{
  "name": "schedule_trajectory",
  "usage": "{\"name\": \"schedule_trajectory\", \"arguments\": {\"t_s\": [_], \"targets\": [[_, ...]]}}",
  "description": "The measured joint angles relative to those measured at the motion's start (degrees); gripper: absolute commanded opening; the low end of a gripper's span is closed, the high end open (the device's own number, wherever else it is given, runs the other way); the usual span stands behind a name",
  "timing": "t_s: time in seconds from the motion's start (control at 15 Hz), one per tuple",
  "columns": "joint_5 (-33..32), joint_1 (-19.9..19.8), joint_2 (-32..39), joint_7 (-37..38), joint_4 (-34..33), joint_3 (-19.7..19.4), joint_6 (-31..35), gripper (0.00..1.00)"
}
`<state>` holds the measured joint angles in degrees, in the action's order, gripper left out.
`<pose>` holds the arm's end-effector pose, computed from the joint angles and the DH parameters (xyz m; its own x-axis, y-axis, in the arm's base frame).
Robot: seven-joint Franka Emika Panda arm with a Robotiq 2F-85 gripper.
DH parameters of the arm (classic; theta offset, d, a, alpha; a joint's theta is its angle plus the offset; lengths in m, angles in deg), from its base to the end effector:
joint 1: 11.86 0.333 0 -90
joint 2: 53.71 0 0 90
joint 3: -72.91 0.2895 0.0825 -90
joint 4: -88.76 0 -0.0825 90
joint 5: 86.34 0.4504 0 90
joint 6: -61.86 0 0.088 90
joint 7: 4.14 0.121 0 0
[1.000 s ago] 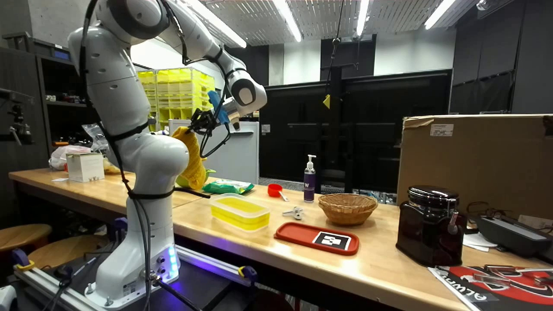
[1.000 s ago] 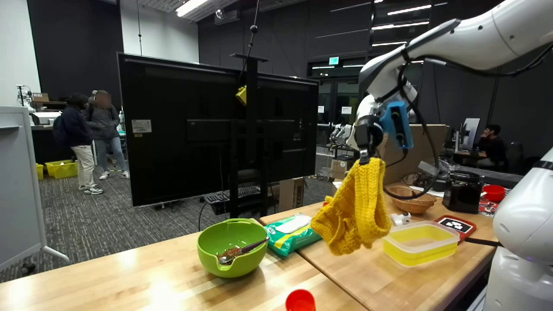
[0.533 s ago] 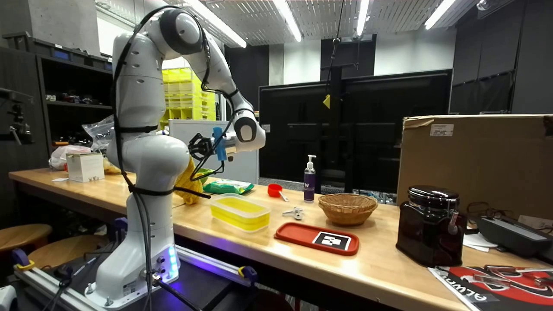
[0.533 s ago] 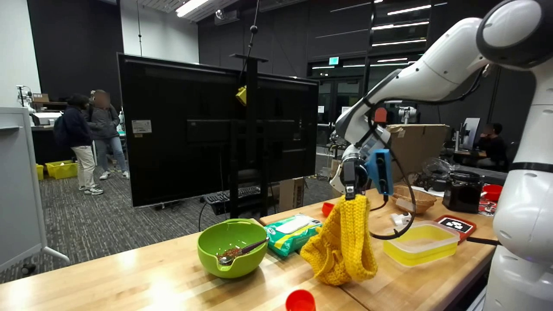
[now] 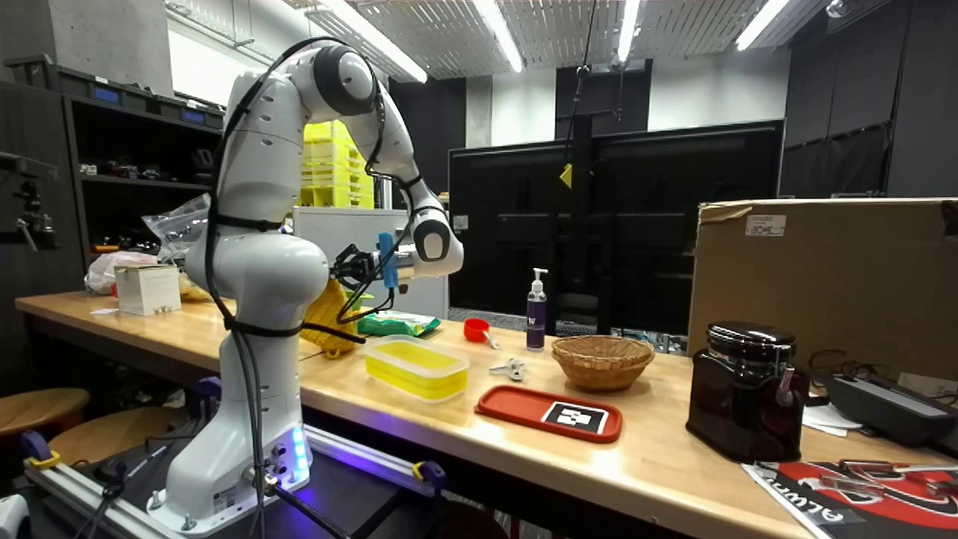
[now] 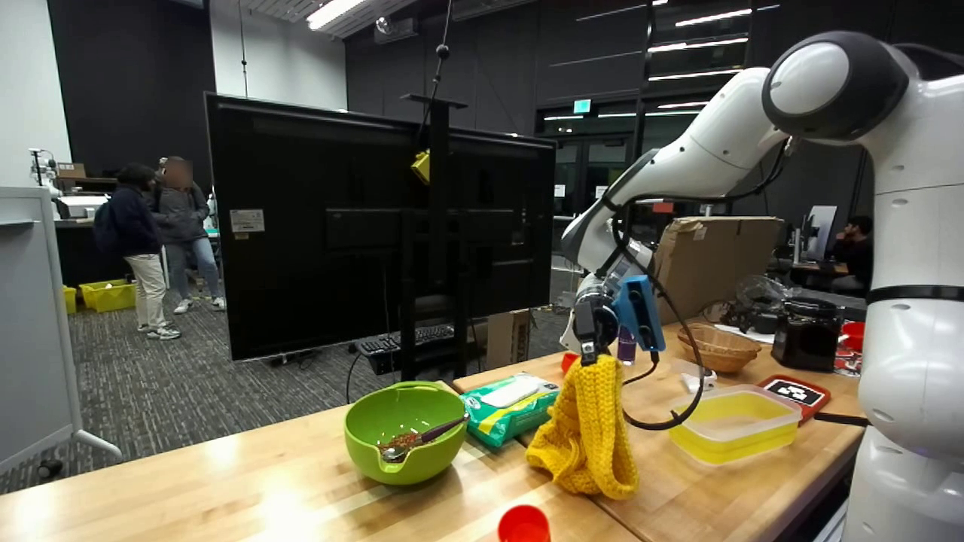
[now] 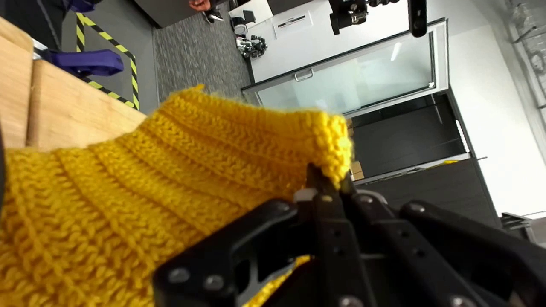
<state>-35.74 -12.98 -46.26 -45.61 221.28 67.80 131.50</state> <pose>0.4376 0.0633 0.2267 0.7796 0.5372 -0.3220 -0.1879 -0.2899 -0.9384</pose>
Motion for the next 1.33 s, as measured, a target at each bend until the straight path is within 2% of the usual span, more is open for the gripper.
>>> {"name": "schedule_trajectory", "arguments": {"t_s": [0.33,0.67,0.93,1.13,1.33], "targets": [[-2.5,-1.9,-4.7,11.5,-1.8,-1.0,0.4,0.01],[-10.2,-6.1,-14.6,24.5,-2.4,-3.5,0.4,0.01],[-17.2,-8.9,-18.1,32.8,-5.4,-4.7,0.7,0.01],[-20.9,-9.0,-18.6,38.0,-7.8,-4.0,1.6,0.01],[-21.9,-6.6,-17.8,41.8,-7.4,-0.8,3.5,0.01]]}}
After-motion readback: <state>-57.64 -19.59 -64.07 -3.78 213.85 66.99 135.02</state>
